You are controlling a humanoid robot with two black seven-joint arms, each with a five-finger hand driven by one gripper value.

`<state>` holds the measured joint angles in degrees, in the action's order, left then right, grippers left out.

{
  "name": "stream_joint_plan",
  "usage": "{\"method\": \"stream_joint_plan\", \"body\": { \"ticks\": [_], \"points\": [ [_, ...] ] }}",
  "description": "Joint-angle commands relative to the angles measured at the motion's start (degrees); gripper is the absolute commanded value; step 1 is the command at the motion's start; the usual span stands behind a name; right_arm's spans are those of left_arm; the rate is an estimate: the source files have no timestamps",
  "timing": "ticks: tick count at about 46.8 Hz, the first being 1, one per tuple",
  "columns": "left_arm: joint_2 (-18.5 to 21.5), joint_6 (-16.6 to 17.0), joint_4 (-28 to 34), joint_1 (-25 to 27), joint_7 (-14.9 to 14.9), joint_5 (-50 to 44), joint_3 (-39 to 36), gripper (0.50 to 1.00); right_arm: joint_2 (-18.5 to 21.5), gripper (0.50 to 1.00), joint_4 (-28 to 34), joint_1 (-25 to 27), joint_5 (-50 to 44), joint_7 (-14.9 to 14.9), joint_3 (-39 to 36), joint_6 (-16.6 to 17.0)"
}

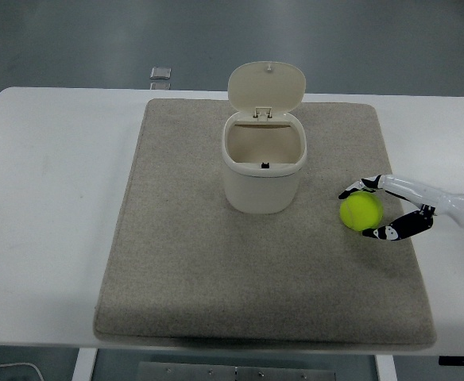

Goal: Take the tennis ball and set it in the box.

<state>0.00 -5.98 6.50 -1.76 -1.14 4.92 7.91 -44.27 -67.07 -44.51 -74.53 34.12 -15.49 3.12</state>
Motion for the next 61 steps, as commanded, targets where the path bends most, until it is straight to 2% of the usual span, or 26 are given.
{"method": "stream_joint_plan", "body": {
  "ticks": [1,6,17,26,33,44,57,61],
  "points": [
    [0.0,0.0,0.0,0.0,0.0,0.0,0.0,0.992,-0.4,0.586,-0.1,-0.2,0.3,0.2,-0.1,0.1],
    [0.0,0.0,0.0,0.0,0.0,0.0,0.0,0.992,-0.6,0.503,-0.2,-0.5,0.6,0.9,-0.2,0.4],
    [0.0,0.0,0.0,0.0,0.0,0.0,0.0,0.992,-3.1,0.5,-1.4,-3.6,1.0,0.9,-4.0,2.2],
    [0.0,0.0,0.0,0.0,0.0,0.0,0.0,0.992,-2.7,0.5,-2.4,-6.1,1.1,0.9,-8.1,8.2],
    [0.0,0.0,0.0,0.0,0.0,0.0,0.0,0.992,-1.9,0.5,-4.1,-6.4,1.1,0.9,-12.5,10.4],
    [0.0,0.0,0.0,0.0,0.0,0.0,0.0,0.992,3.9,0.5,-4.6,-7.2,1.4,0.9,-18.0,14.7],
    [0.0,0.0,0.0,0.0,0.0,0.0,0.0,0.992,10.6,0.5,-5.0,-7.3,1.4,0.9,-19.9,15.7],
    [0.0,0.0,0.0,0.0,0.0,0.0,0.0,0.992,13.1,0.5,-5.0,-7.2,1.3,-1.4,-19.9,15.3]
  ]
}}
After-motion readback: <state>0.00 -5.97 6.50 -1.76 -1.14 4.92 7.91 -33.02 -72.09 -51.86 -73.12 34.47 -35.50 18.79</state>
